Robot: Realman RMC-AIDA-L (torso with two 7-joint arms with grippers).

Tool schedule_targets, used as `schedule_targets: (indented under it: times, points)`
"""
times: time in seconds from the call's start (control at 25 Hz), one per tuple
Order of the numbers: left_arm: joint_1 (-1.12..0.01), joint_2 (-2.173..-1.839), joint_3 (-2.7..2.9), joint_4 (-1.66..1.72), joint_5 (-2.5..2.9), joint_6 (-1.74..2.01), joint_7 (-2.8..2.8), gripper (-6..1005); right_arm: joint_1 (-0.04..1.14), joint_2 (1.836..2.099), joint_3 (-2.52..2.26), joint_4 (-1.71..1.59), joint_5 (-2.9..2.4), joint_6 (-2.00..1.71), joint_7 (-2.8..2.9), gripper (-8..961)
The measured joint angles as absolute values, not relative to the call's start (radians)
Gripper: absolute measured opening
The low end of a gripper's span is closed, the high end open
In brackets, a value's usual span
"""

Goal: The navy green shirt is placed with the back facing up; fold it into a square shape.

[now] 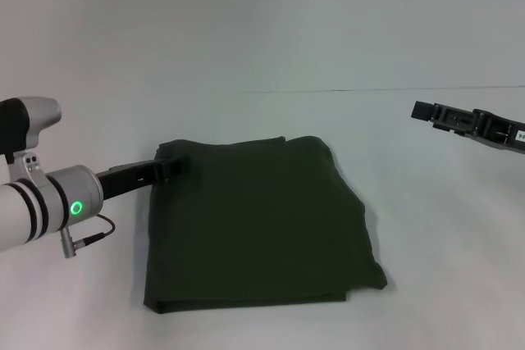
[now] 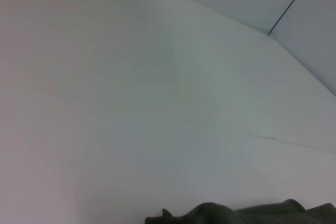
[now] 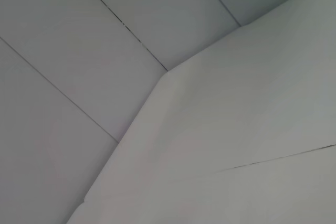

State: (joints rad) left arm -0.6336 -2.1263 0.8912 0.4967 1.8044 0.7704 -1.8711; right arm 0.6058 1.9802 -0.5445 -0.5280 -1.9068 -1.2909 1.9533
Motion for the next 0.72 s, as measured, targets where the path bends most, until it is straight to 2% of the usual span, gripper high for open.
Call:
schedule_targets:
  times: [0.24, 0.48, 0.72]
  points:
    - [-0.642, -2.126, 0.891, 0.498, 1.809, 0.773, -1.871, 328, 0.606, 1.98, -0.544, -0.534, -1.907, -1.292, 1.963, 835]
    - [-0.654, -2.124, 0.904, 0.499, 1.811, 0.773, -1.875, 102, 0.606, 1.98, -0.545, -0.536, -1.907, -1.293, 1.963, 834]
    - [-0.669, -2.119, 0.913, 0.498, 1.812, 0.773, -1.881, 17, 0.606, 1.981, -0.545, -0.533, -1.907, -1.289, 1.959, 834]
